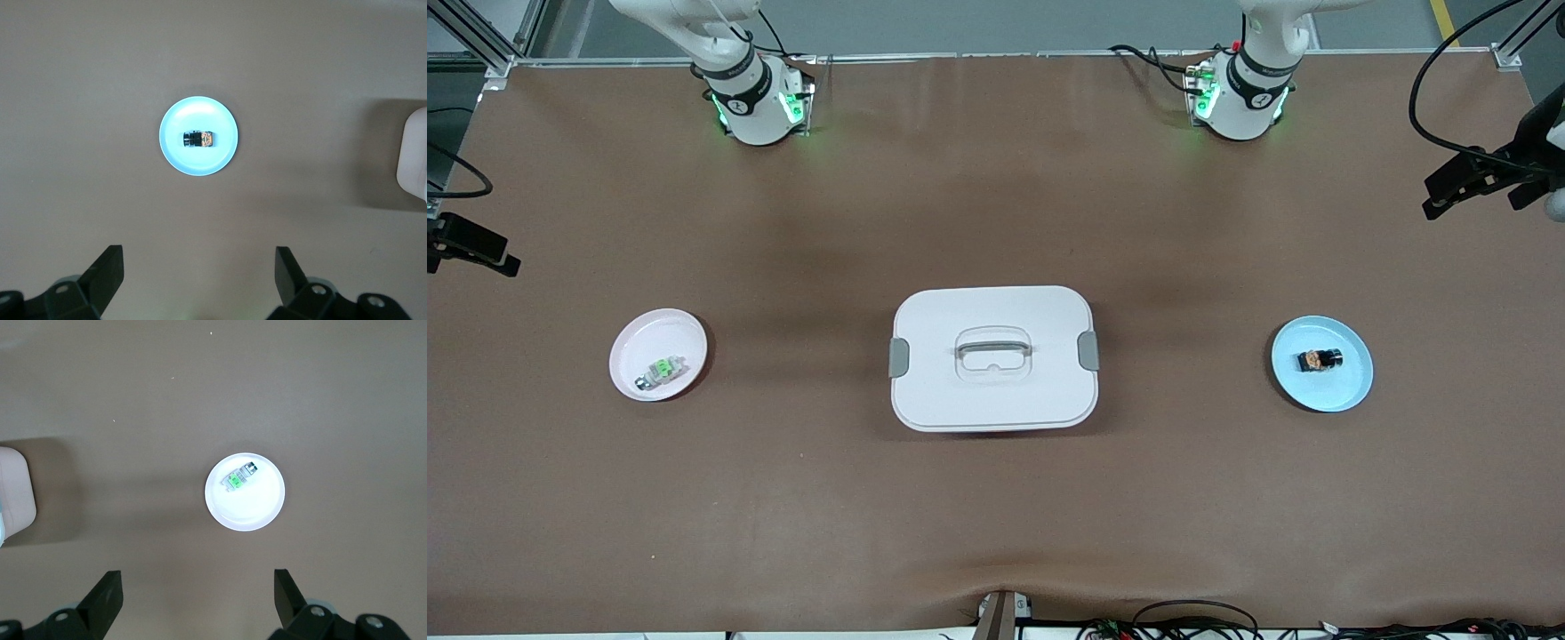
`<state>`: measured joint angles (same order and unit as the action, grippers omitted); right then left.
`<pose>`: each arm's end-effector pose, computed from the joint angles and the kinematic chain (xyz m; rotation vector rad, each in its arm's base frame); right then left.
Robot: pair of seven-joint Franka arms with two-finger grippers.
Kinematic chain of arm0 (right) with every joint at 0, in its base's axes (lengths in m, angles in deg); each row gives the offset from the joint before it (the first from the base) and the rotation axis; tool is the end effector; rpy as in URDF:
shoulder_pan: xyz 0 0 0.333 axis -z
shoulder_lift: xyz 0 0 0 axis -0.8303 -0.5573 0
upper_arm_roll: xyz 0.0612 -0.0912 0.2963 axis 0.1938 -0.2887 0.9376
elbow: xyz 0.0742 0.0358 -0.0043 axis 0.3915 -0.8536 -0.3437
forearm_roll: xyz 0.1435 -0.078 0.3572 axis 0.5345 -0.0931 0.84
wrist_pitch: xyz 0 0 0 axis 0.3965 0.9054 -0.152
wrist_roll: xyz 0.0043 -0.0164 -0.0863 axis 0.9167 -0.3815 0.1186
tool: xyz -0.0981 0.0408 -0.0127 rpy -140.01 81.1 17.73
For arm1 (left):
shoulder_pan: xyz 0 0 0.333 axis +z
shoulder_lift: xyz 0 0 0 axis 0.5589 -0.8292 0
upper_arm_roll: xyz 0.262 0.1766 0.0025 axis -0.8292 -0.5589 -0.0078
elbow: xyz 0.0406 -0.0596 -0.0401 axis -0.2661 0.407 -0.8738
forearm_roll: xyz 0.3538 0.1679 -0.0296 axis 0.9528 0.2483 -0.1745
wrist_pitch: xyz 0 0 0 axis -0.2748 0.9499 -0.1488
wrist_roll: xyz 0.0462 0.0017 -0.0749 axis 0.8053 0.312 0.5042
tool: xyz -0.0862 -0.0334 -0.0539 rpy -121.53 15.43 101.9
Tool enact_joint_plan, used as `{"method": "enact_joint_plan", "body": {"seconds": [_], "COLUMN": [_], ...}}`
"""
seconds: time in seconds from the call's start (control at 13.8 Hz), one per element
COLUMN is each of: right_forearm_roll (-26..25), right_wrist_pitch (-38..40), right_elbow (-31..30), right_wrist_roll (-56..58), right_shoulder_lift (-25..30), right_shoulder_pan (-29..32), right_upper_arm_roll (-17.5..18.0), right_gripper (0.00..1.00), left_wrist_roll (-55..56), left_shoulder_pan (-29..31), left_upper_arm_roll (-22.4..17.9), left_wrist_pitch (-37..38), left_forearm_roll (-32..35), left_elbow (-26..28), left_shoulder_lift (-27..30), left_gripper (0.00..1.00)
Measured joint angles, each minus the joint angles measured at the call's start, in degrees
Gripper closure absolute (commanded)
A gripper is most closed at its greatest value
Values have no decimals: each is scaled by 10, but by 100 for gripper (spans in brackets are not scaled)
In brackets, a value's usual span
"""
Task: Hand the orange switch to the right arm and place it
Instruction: 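Move the left gripper down toward the orange switch on the blue plate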
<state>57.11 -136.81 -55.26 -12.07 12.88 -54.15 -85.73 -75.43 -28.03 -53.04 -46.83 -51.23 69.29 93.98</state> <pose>0.5841 -0.0588 0.6364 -3.1224 0.1021 0.0133 0.5262 -0.0155 0.6522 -3.0835 -0.1286 -0.0279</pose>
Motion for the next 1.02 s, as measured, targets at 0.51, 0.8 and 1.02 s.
{"method": "enact_joint_plan", "body": {"seconds": [0.51,0.8,1.02], "right_forearm_roll": [0,0,0], "right_wrist_pitch": [0,0,0], "right_elbow": [0,0,0], "right_wrist_roll": [0,0,0], "right_shoulder_lift": [0,0,0], "right_shoulder_pan": [0,0,0], "right_upper_arm_roll": [0,0,0], "right_gripper": [0,0,0], "left_wrist_roll": [1,-1,-2], "left_shoulder_pan": [2,19,27], "left_upper_arm_roll": [-1,-2,-3], "left_wrist_pitch": [0,-29,-108], "left_forearm_roll": [0,1,25], "left_elbow": [0,9,53], "left_shoulder_lift": [-26,-82,-114], "left_gripper": [0,0,0]}}
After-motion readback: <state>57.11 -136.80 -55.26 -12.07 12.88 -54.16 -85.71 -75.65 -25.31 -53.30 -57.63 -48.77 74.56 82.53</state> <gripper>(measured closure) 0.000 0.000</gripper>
